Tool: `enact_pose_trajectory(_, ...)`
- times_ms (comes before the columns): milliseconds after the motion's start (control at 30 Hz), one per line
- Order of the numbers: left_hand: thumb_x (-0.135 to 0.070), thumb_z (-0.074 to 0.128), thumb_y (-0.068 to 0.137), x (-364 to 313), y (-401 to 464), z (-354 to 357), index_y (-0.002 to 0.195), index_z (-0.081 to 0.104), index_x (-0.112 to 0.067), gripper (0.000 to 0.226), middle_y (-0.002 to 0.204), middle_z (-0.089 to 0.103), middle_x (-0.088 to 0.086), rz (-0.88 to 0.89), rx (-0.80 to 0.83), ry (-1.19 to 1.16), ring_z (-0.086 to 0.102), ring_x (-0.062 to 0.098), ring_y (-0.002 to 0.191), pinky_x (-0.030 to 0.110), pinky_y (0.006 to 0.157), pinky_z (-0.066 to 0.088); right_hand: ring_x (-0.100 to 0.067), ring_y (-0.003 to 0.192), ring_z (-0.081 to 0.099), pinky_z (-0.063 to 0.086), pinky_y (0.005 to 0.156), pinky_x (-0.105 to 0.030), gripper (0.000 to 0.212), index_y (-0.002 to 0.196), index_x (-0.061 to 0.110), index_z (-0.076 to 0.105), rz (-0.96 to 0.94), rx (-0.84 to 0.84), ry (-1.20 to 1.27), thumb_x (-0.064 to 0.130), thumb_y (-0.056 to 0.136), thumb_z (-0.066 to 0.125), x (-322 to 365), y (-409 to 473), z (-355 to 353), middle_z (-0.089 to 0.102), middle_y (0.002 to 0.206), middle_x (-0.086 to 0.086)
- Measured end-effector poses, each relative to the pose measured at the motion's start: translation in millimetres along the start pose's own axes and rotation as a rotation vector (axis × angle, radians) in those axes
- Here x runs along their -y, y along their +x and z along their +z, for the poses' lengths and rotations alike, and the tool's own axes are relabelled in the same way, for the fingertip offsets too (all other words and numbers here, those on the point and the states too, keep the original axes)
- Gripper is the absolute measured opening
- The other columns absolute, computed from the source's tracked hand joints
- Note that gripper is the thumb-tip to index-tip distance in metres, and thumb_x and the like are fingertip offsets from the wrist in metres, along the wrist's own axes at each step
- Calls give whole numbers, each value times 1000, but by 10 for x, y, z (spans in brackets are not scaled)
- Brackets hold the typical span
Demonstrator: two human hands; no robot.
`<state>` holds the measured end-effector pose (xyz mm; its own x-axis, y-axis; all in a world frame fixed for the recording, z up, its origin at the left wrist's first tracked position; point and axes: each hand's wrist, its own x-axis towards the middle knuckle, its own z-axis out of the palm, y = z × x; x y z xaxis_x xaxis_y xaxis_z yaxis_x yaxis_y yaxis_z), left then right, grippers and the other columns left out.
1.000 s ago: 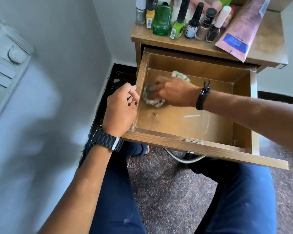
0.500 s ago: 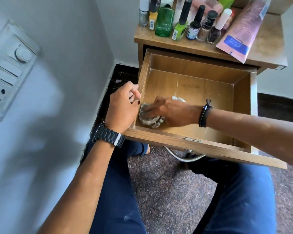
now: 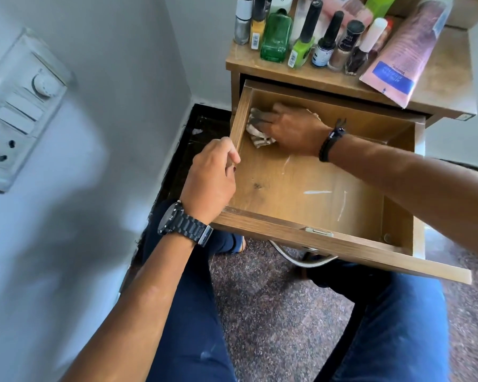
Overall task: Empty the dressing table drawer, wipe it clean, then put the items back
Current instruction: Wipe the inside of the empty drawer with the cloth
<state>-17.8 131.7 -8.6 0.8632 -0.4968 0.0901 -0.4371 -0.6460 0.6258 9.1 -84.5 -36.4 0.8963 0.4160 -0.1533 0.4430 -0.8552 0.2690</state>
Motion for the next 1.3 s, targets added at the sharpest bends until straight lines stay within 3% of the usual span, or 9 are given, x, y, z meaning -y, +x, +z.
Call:
enact_pose_trajectory(133, 1, 57, 84, 10, 3, 0, 90, 53, -12, 15, 115, 60, 2, 7, 12, 17, 40, -7, 63, 5, 54, 32, -28, 114, 47, 49, 89, -41, 49, 137, 15, 44, 130, 47, 167, 7, 89, 48, 33, 144, -83, 47, 141, -4)
enact_pose_trajectory(267, 2, 57, 83, 0, 4, -6, 90, 53, -11, 16, 114, 60, 3, 5, 15, 21, 43, -2, 66, 6, 56, 32, -23, 108, 52, 50, 76, -28, 52, 136, 27, 45, 123, 105, 277, 9, 88, 52, 138, -7, -77, 47, 140, -2)
enact_pose_trajectory(533, 2, 54, 86, -45, -20, -18, 94, 58, -9, 14, 126, 52, 3, 13, 18, 67, 52, 13, 116, 9, 85, 33, -8, 114, 44, 39, 99, -23, 46, 130, 32, 53, -217, 165, 440, 20, 86, 56, 714, -494, -16, 56, 132, 13)
enact_pose_trajectory(633, 2, 53, 86, -34, -21, -19, 94, 58, -9, 14, 128, 51, 3, 23, 35, 80, 50, 14, 121, 10, 86, 32, -17, 108, 55, 51, 90, -32, 44, 131, 29, 53, -86, 174, 429, 29, 88, 60, 476, -471, 3, 60, 127, 6)
enact_pose_trajectory(733, 0, 54, 86, -36, -30, -11, 96, 59, -10, 15, 136, 46, 3, 25, 55, 91, 47, 16, 124, 13, 87, 32, -23, 98, 62, 56, 75, -35, 50, 141, 30, 39, 196, 165, 292, 15, 94, 45, 41, -397, 43, 56, 125, -7)
enact_pose_trajectory(967, -7, 55, 87, -70, -39, -12, 103, 57, -12, 16, 141, 41, 3, 25, 116, 112, 48, 19, 124, 18, 85, 34, -29, 122, 50, 49, 95, -43, 65, 142, 32, 38, 329, 176, 421, 7, 83, 45, -71, -343, 91, 40, 146, -7)
enact_pose_trajectory(1067, -7, 54, 87, -83, -38, -26, 104, 55, -12, 18, 140, 41, 4, 33, 128, 109, 49, 20, 122, 20, 84, 36, -25, 119, 53, 51, 92, -35, 52, 136, 31, 48, 225, 208, 487, 17, 86, 52, 231, -508, 22, 49, 139, -5)
enact_pose_trajectory(1167, -7, 53, 88, -100, -44, -27, 109, 55, -13, 22, 143, 38, 4, 28, 130, 125, 49, 20, 122, 18, 83, 32, -18, 114, 54, 50, 93, -28, 48, 130, 21, 56, 25, 256, 643, 3, 85, 61, 643, -753, -101, 56, 131, -4)
enact_pose_trajectory(1300, -8, 53, 89, -101, -47, -21, 113, 55, -14, 24, 147, 35, 4, 40, 142, 135, 44, 19, 128, 15, 88, 30, -16, 111, 56, 46, 84, -16, 50, 129, 28, 56, 24, 272, 647, 5, 84, 60, 615, -873, -1, 54, 131, 3)
